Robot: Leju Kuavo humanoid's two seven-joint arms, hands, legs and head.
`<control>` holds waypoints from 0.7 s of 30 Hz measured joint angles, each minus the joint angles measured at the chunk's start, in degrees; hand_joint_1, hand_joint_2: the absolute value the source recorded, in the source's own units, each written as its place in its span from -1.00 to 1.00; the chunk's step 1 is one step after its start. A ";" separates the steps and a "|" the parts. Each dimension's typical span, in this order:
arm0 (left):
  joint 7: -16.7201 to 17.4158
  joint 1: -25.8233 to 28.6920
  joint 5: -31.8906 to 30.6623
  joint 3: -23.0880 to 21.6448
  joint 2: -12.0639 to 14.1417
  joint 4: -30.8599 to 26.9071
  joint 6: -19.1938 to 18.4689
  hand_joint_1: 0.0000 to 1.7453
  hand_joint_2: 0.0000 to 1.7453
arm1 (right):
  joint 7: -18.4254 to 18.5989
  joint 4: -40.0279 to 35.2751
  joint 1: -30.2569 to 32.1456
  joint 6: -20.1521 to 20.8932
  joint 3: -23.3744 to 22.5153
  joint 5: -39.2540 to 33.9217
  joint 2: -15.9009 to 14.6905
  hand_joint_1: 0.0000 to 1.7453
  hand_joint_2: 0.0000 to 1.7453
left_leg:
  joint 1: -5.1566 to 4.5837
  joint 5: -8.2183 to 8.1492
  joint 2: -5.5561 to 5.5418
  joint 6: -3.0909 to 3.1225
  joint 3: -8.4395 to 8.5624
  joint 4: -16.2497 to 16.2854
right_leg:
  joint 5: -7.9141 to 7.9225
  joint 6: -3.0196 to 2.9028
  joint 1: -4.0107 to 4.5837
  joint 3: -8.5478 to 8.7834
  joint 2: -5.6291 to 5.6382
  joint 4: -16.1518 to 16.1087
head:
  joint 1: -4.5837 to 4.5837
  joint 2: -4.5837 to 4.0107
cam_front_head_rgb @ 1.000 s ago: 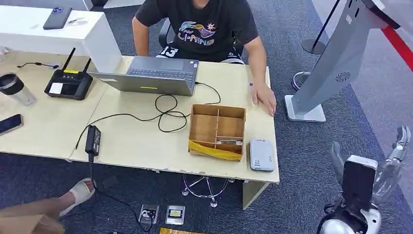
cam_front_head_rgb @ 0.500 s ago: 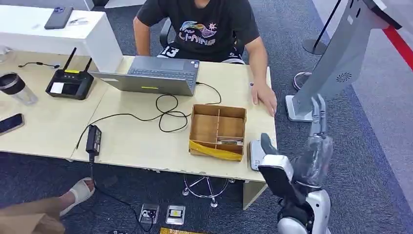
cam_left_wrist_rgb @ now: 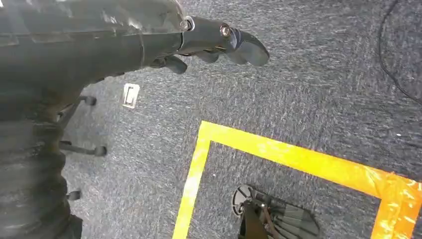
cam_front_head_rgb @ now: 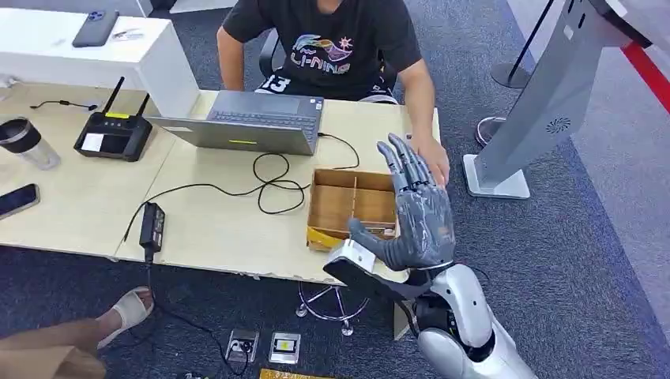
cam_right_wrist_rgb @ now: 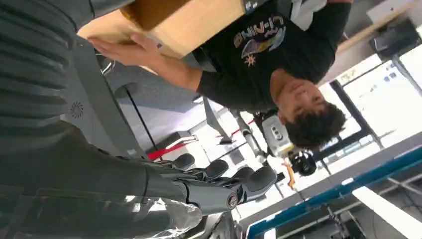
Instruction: Pass the card to the sensor for recognition and then transmit it.
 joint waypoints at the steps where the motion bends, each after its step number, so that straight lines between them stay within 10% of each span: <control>1: 0.00 0.02 -0.04 0.00 0.02 0.00 -0.09 -1.00 1.00 | 0.24 0.31 -0.66 0.55 0.55 0.06 0.00 -1.00 1.00 | 0.00 0.00 0.02 0.00 0.01 0.00 | 0.00 0.00 0.00 -0.01 0.01 0.00 | 0.02 0.00; 9: -1.01 -0.01 -1.94 -0.68 0.55 -0.02 -2.51 -1.00 1.00 | 7.36 7.87 -8.13 11.72 6.66 -1.92 -2.12 -1.00 1.00 | 0.00 0.01 0.01 0.00 0.01 0.01 | 0.00 0.00 0.00 -0.02 0.01 -0.01 | 0.02 0.00; 21: 0.00 0.00 -1.60 -1.49 0.70 0.00 -1.62 -1.00 1.00 | 9.42 17.68 -10.14 11.23 8.45 -2.23 -3.89 -1.00 1.00 | 0.00 0.01 0.01 0.00 0.01 0.01 | 0.00 0.00 0.00 -0.02 0.02 -0.01 | 0.00 0.00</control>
